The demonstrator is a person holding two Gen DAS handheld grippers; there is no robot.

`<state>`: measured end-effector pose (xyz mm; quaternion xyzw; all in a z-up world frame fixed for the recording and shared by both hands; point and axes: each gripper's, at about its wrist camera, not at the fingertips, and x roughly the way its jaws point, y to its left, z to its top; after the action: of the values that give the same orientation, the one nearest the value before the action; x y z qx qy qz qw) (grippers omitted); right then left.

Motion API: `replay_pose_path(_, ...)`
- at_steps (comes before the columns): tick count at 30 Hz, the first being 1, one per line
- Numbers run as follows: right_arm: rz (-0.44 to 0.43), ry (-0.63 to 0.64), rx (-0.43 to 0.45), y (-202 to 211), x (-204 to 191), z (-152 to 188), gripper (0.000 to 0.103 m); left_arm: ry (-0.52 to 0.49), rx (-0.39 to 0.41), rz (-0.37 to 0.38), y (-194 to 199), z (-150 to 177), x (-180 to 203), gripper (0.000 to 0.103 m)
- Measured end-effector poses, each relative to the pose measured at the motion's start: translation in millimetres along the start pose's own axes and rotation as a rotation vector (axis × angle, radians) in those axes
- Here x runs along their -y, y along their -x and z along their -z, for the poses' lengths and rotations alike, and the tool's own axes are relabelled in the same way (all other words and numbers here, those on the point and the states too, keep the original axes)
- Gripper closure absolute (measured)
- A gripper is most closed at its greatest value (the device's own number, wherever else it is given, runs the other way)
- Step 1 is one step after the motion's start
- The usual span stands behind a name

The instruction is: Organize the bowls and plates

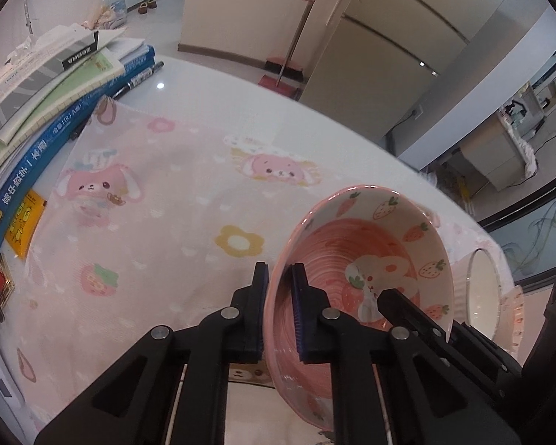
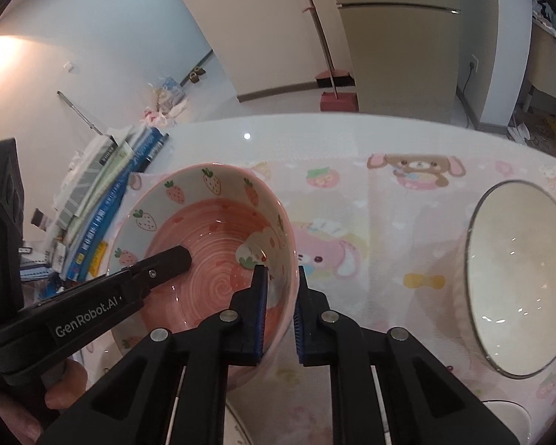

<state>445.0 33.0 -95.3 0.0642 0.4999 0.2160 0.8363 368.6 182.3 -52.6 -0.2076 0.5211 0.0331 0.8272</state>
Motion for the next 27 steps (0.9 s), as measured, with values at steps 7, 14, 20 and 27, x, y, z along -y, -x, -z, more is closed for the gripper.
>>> replay_pose_path(7,-0.01,0.03,0.118,53,-8,-7,0.089,-0.049,0.141,0.017,55,1,21,0.093)
replay_pose_path(14,-0.045,-0.013,0.204,111,-1,-11,0.089,-0.067,0.249,0.072,96,3,44,0.092)
replay_pose_path(20,0.026,0.033,0.263,175,18,-3,0.089,-0.139,0.332,0.116,123,23,92,0.093)
replay_pose_path(27,0.032,-0.021,0.336,221,62,18,0.089,-0.16,0.396,0.222,139,49,138,0.092)
